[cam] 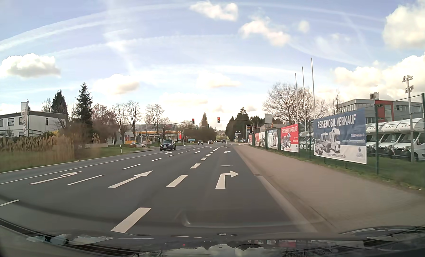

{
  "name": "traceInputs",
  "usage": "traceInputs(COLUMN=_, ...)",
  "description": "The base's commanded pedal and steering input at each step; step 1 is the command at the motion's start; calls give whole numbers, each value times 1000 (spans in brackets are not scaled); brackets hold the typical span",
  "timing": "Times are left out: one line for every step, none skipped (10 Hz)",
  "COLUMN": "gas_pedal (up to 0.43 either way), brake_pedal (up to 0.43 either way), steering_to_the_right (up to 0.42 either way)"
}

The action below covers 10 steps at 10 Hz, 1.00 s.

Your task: Follow the waypoints while adhering to traffic rules and regulations

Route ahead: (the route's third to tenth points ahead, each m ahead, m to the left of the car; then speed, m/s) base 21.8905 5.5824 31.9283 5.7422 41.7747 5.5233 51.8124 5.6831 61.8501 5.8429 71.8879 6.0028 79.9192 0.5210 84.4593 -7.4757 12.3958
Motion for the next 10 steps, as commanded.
traceInputs(gas_pedal=0, brake_pedal=213, steering_to_the_right=-4)
traceInputs(gas_pedal=0, brake_pedal=220, steering_to_the_right=-4)
traceInputs(gas_pedal=0, brake_pedal=226, steering_to_the_right=-3)
traceInputs(gas_pedal=0, brake_pedal=226, steering_to_the_right=-4)
traceInputs(gas_pedal=0, brake_pedal=226, steering_to_the_right=-3)
traceInputs(gas_pedal=0, brake_pedal=232, steering_to_the_right=-3)
traceInputs(gas_pedal=0, brake_pedal=226, steering_to_the_right=-3)
traceInputs(gas_pedal=0, brake_pedal=232, steering_to_the_right=-3)
traceInputs(gas_pedal=0, brake_pedal=232, steering_to_the_right=-3)
traceInputs(gas_pedal=0, brake_pedal=226, steering_to_the_right=-3)
